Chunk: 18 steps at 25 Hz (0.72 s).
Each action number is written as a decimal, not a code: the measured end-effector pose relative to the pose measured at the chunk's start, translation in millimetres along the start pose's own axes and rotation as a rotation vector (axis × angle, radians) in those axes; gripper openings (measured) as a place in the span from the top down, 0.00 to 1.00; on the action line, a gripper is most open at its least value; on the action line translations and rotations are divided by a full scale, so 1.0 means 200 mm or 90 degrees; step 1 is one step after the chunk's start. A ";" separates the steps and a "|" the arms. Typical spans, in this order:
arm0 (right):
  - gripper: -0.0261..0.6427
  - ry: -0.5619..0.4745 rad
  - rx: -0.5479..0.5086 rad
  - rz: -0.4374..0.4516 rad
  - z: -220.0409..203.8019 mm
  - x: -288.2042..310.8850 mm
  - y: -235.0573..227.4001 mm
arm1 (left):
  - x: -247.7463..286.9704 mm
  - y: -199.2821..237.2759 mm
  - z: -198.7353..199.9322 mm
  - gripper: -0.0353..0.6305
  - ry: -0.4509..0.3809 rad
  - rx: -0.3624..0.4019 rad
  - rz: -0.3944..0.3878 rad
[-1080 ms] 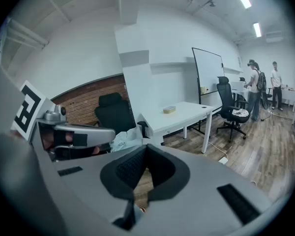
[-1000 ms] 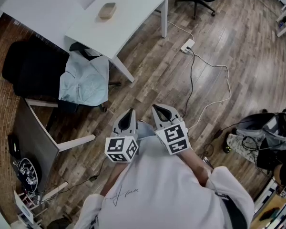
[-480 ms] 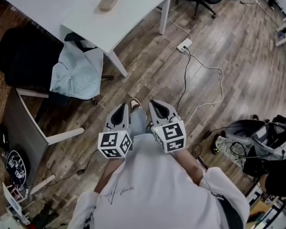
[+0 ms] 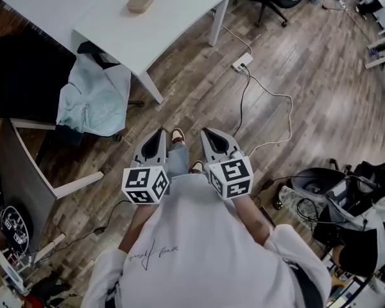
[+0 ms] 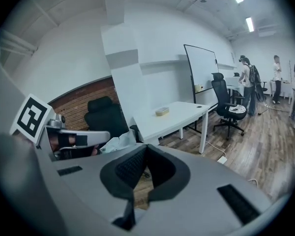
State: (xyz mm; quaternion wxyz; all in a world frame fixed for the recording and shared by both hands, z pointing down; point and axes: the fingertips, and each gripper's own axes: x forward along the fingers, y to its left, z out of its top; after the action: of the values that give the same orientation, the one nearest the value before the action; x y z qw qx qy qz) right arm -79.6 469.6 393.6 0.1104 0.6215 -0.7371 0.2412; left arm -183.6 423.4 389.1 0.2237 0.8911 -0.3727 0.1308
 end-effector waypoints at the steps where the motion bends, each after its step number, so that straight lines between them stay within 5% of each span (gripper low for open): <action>1: 0.95 0.000 -0.004 -0.007 0.02 0.03 -0.02 | 0.02 0.02 0.02 0.94 -0.001 -0.003 -0.003; 18: 0.95 0.012 -0.009 -0.044 0.35 0.51 -0.19 | 0.41 0.33 0.38 0.94 -0.012 -0.001 -0.032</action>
State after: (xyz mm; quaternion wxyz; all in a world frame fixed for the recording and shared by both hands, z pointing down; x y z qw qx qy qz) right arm -54.8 343.1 388.8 0.1300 0.6434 -0.7158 0.2382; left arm -170.2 294.8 375.5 0.2243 0.9011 -0.3523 0.1168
